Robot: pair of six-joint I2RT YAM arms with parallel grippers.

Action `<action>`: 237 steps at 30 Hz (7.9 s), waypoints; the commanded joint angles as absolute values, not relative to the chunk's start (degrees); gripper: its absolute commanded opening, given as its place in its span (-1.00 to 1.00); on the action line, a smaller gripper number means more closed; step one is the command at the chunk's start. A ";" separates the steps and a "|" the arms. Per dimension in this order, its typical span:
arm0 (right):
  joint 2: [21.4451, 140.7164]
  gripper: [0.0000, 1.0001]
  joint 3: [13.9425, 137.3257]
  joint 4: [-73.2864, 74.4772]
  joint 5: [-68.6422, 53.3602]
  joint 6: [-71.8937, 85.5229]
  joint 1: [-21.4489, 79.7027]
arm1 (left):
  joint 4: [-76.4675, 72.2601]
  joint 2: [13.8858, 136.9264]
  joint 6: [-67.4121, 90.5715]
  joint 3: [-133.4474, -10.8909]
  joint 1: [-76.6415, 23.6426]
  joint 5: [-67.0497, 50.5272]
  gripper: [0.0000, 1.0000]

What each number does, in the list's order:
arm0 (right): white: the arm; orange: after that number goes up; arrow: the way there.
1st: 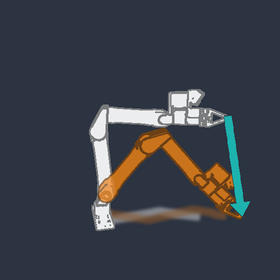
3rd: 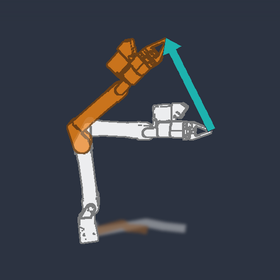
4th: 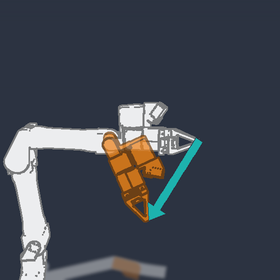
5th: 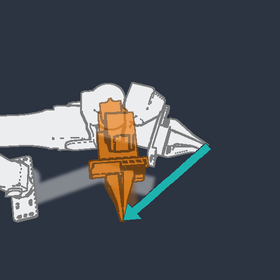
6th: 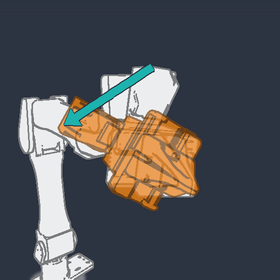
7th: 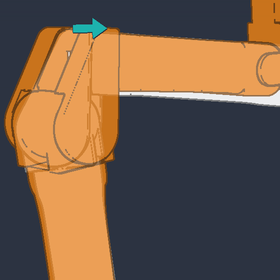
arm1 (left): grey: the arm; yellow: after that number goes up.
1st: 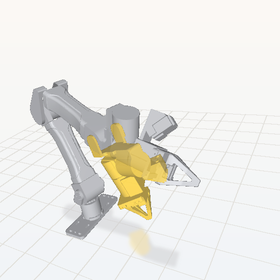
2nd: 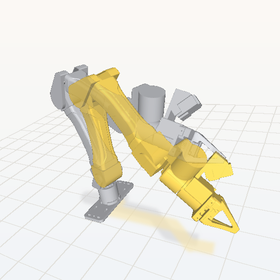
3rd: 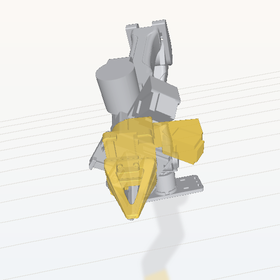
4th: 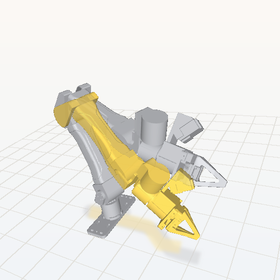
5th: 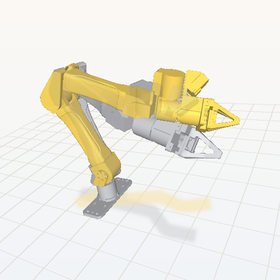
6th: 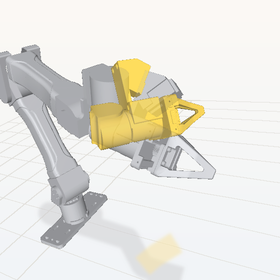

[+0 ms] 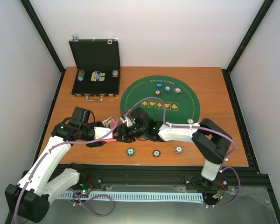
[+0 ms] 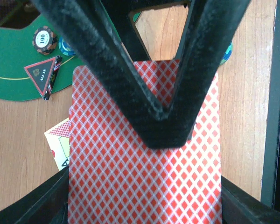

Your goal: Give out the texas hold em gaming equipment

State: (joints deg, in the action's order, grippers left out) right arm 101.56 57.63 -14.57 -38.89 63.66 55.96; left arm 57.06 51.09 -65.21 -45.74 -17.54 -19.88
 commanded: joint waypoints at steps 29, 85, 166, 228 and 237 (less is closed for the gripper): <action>92.45 -0.94 57.63 -2.35 -34.99 58.91 54.51 | 55.35 50.03 -67.45 -44.65 -17.93 -19.53 -0.08; 149.56 -0.83 128.47 39.86 -41.35 32.58 28.32 | 59.43 48.97 -64.69 -47.51 -17.97 -18.45 -0.08; 106.78 0.45 65.11 -21.34 -36.63 65.49 58.62 | 59.36 49.85 -60.56 -50.98 -17.93 -19.96 -0.23; 90.22 -0.94 58.51 -3.03 -35.08 58.03 54.05 | 58.18 49.57 -61.79 -48.95 -17.93 -18.36 -0.24; 84.82 -0.94 58.27 6.02 -38.19 51.50 44.16 | 58.23 49.59 -61.81 -49.08 -17.93 -18.09 -0.24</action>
State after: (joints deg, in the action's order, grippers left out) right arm 87.26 58.00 0.36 -37.01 56.25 48.77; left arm 58.17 50.39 -60.90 -48.38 -17.54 -17.72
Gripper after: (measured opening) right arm 0.031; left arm 0.671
